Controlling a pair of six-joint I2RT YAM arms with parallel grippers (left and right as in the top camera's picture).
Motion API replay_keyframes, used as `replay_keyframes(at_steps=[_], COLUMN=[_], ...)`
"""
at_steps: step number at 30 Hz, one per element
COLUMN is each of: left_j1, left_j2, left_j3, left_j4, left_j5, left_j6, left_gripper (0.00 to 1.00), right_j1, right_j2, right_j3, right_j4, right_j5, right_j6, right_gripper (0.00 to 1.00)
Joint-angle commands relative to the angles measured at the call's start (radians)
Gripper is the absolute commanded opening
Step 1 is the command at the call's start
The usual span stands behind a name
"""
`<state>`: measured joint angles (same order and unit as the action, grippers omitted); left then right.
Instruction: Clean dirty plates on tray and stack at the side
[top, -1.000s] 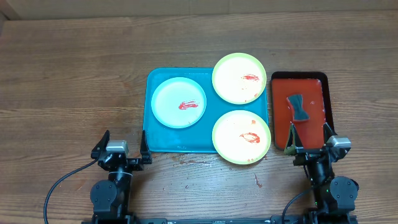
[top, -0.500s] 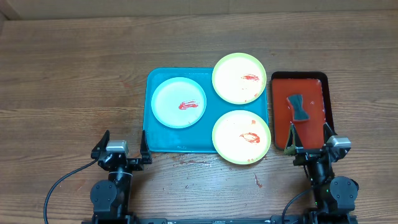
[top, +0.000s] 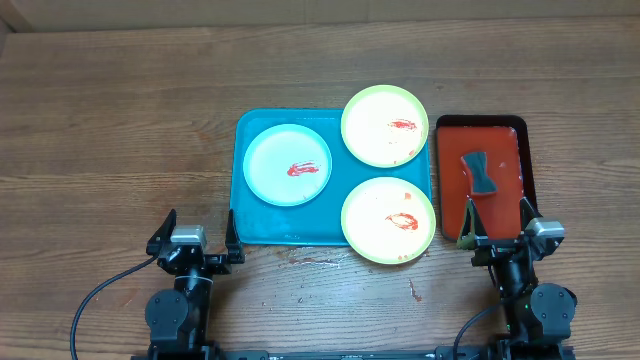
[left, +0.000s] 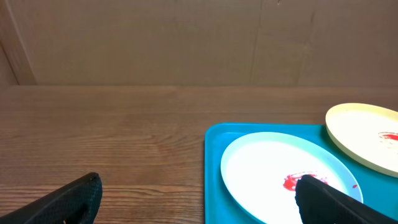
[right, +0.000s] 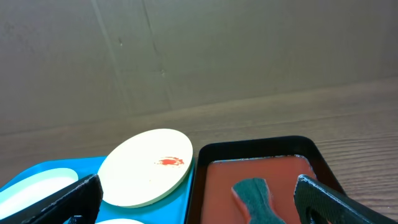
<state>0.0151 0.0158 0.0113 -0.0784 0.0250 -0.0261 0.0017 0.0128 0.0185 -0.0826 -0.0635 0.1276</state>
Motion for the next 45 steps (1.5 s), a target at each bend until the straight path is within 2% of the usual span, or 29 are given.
replay_keyframes(at_steps=[1,20,29,35,39,42,45], left_j1=[0.006,0.006,0.006,0.006,0.006,0.006,0.005], left_j2=[-0.011,-0.011,0.031,0.229,0.434,0.6,0.797], left_j3=[-0.006,-0.006,0.074,0.234,0.398,0.565,0.79], left_j4=[0.001,0.011,-0.014,-0.023,-0.057,-0.174,-0.36], left_j5=[-0.007,0.002,0.029,0.076,0.135,0.157,0.157], left_j6=[0.004,-0.003,-0.003,-0.003,-0.003,-0.003,-0.003], left_gripper=[1.0,1.0,1.0,1.0,1.0,1.0,1.0], right_j1=[-0.001,-0.001,-0.001,-0.001,-0.001,-0.001,-0.004], right_j2=[-0.008,-0.008,0.014,0.149,0.295,0.397,0.521], right_j3=[-0.011,-0.01,0.095,0.249,0.404,0.53,0.689], right_j4=[0.005,0.068,0.066,0.028,-0.054,-0.15,-0.291], right_j5=[-0.002,-0.14,-0.21,-0.227,-0.227,-0.227,-0.225], right_j6=[0.004,0.003,0.0,0.0,0.0,0.0,-0.005], right_gripper=[1.0,1.0,1.0,1.0,1.0,1.0,1.0])
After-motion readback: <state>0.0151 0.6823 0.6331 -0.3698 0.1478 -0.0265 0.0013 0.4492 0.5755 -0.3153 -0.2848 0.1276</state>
